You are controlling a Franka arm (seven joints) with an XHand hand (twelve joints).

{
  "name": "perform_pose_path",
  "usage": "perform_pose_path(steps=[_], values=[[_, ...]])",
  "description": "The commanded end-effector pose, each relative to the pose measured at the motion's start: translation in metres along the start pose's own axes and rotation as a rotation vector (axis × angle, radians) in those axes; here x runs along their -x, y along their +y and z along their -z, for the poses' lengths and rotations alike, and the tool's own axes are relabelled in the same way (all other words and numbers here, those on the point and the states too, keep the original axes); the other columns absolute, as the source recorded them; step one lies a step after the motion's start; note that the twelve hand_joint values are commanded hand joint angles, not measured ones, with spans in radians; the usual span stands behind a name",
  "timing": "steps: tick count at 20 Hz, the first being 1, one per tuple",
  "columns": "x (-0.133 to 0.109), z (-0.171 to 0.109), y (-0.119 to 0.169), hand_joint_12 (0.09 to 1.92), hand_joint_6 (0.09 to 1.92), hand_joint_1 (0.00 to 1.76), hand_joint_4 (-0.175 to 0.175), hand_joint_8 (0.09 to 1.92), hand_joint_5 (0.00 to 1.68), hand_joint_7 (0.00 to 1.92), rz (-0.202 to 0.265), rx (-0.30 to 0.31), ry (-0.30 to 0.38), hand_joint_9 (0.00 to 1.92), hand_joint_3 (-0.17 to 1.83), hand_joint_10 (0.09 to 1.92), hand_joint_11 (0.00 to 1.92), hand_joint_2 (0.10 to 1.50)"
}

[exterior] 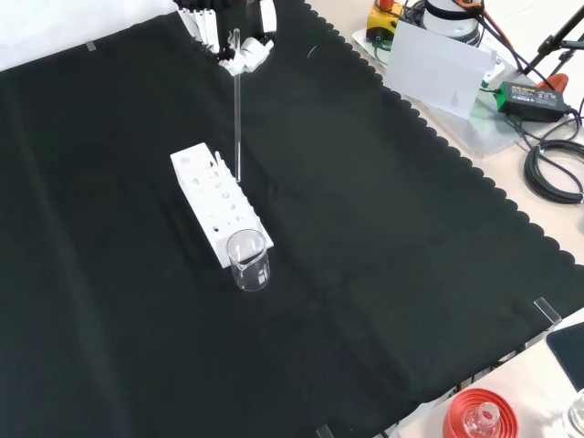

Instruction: Stir in the beaker to the left of the white test tube rack with the glass rod.

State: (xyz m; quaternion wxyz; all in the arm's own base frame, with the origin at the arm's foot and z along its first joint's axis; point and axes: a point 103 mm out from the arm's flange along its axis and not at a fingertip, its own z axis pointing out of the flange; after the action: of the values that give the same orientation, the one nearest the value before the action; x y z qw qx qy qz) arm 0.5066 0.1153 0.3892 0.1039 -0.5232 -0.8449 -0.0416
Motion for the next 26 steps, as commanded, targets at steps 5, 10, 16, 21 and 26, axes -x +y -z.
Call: perform_pose_path(steps=[5,10,16,21,26], values=[[-0.035,-0.011,0.030,0.51,0.74,1.34,-0.175,0.77,1.26,1.43,0.033,-0.025,0.016,1.91,1.06,0.10,1.70,0.43],[-0.048,-0.021,0.042,0.51,0.74,1.34,-0.175,0.77,1.26,1.43,0.051,-0.042,0.018,1.91,1.06,0.10,1.70,0.43],[-0.060,-0.031,0.054,0.51,0.74,1.34,-0.175,0.77,1.26,1.43,0.070,-0.057,0.024,1.91,1.06,0.10,1.70,0.42],[-0.059,-0.040,0.062,0.51,0.74,1.34,-0.175,0.77,1.26,1.44,0.071,-0.070,0.027,1.91,1.06,0.10,1.70,0.42],[-0.051,-0.044,0.064,0.51,0.74,1.34,-0.175,0.77,1.26,1.44,0.066,-0.069,0.034,1.91,1.06,0.10,1.70,0.42]])
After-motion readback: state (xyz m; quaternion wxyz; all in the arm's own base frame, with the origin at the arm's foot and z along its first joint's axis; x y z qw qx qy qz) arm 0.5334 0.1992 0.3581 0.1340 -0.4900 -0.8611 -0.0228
